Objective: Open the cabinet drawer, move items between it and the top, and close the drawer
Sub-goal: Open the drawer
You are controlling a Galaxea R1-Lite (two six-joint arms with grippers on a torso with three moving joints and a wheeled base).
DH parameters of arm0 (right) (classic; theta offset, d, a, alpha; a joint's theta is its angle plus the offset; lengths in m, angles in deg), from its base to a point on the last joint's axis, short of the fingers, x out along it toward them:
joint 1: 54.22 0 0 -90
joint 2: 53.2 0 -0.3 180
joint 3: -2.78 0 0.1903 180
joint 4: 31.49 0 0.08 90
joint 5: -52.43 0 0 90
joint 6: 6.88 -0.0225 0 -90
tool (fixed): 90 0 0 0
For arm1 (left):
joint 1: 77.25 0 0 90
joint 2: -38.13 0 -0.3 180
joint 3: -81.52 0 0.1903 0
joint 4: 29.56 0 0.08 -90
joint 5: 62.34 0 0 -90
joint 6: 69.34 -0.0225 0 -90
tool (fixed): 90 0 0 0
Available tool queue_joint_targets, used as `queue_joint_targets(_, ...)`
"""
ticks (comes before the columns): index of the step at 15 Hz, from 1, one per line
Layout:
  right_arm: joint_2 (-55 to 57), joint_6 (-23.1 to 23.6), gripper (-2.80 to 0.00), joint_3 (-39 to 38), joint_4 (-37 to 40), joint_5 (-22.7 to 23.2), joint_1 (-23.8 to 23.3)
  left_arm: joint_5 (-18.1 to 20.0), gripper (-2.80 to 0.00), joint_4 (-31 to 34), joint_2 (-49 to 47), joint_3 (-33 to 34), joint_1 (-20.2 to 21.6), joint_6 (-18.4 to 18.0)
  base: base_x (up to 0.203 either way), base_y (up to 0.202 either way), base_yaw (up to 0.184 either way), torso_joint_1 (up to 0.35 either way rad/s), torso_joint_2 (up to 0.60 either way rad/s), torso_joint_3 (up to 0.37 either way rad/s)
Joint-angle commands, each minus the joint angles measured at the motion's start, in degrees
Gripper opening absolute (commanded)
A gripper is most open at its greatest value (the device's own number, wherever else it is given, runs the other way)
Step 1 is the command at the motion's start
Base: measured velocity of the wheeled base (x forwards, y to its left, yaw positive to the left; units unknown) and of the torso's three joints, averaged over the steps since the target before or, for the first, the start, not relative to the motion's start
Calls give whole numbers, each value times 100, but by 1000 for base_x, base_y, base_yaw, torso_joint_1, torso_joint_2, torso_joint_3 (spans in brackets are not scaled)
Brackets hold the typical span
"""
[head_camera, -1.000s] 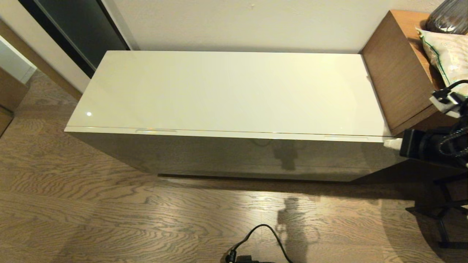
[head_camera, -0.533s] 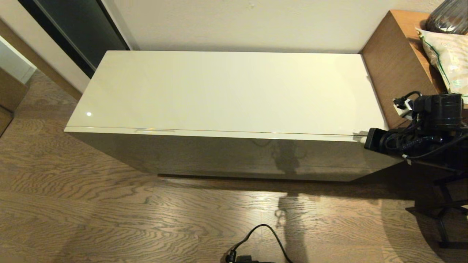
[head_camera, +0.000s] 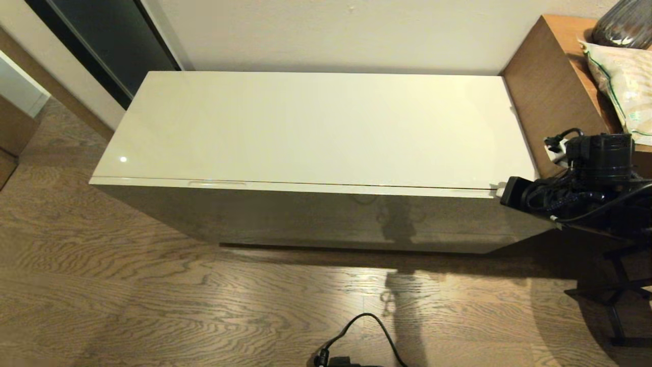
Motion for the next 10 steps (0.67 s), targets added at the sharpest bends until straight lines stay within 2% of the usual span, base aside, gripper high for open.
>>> queue_joint_targets(1,133,3,-280,-209,56,41,79,0,0,5,-7,0,0,-3,0,0,0,0,0,0)
queue_joint_targets(6,481,-51,-280,-1030,27,244,180,0,0,5,-7,0,0,-3,0,0,0,0,0,0)
queue_joint_targets(10,156,-58,-280,-1647,38,344,180,0,0,5,-7,0,0,-3,0,0,0,0,0,0)
